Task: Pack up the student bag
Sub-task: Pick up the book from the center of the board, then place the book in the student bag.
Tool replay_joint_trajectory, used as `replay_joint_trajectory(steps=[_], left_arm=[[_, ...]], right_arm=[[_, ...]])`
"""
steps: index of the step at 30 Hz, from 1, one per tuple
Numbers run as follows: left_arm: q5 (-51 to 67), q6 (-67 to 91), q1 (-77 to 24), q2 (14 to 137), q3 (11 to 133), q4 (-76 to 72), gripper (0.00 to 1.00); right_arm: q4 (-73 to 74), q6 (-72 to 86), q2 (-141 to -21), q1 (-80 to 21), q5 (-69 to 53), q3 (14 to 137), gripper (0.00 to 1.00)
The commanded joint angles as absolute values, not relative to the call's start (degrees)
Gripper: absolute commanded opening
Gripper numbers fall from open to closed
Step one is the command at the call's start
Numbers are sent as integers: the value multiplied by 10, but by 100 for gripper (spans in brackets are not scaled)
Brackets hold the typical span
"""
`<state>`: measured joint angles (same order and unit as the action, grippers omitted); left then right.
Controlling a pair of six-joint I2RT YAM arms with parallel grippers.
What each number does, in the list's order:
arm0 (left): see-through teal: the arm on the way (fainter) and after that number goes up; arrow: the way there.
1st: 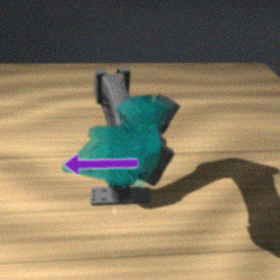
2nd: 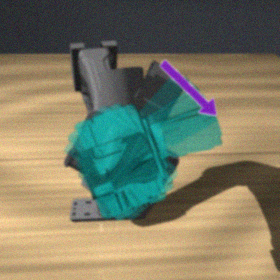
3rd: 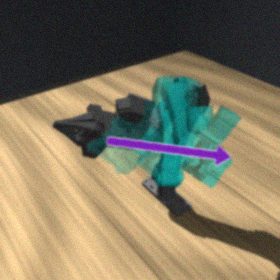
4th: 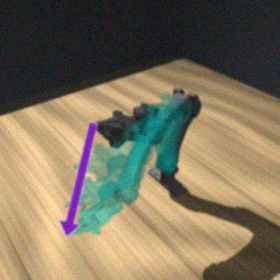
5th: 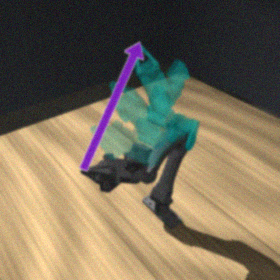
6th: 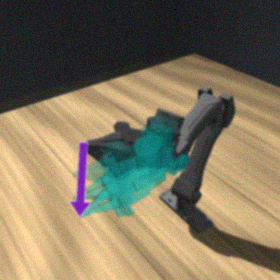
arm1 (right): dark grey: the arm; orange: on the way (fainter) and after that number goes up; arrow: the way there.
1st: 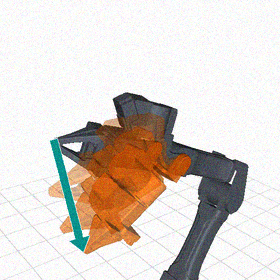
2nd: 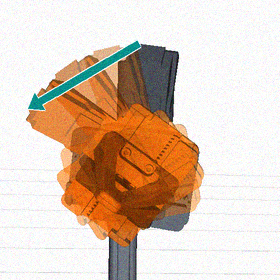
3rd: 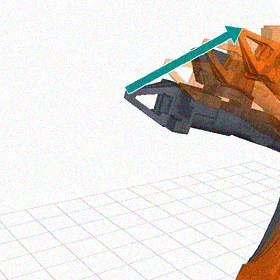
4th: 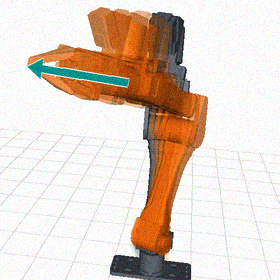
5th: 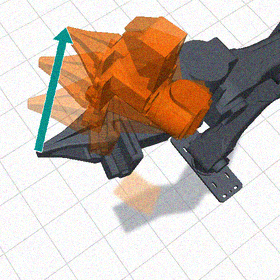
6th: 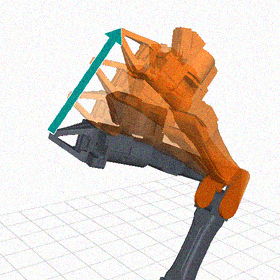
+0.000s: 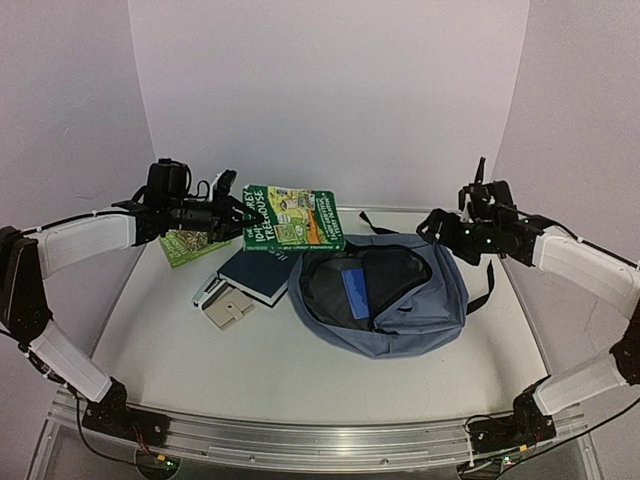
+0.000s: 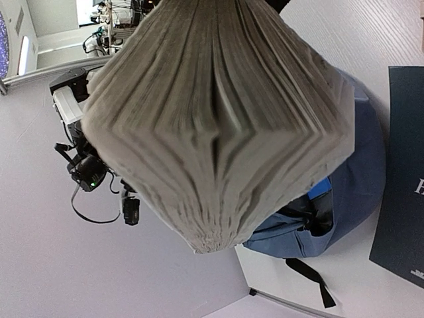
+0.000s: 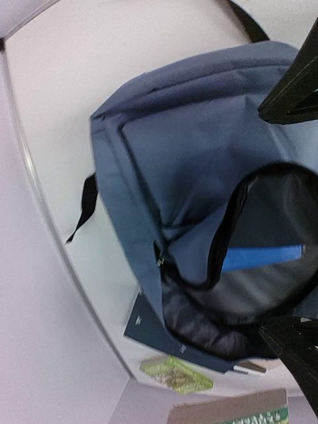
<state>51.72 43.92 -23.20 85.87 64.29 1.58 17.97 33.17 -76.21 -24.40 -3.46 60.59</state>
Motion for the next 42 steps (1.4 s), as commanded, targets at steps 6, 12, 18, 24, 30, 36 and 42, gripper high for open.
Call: replay_joint_trajectory(steps=[6, 12, 18, 24, 30, 36, 42], left_arm=[[520, 460, -235, 864, 618, -14, 0], [519, 473, -248, 878, 608, -24, 0], [510, 528, -275, 903, 594, -92, 0], [493, 572, -306, 949, 597, -157, 0], [465, 584, -335, 1002, 625, -149, 0], [435, 579, -362, 1039, 667, -149, 0], [411, 592, -377, 1065, 686, -184, 0]], right_arm=[[160, 321, -840, -241, -61, 566, 85], [134, 320, -881, -241, -97, 576, 57], [132, 332, -860, -241, -141, 608, 4], [132, 350, -792, -253, -155, 644, 0], [132, 355, -771, -285, -156, 704, 0], [132, 347, -791, -336, -146, 751, 0], [117, 348, -813, -369, -133, 766, 0]])
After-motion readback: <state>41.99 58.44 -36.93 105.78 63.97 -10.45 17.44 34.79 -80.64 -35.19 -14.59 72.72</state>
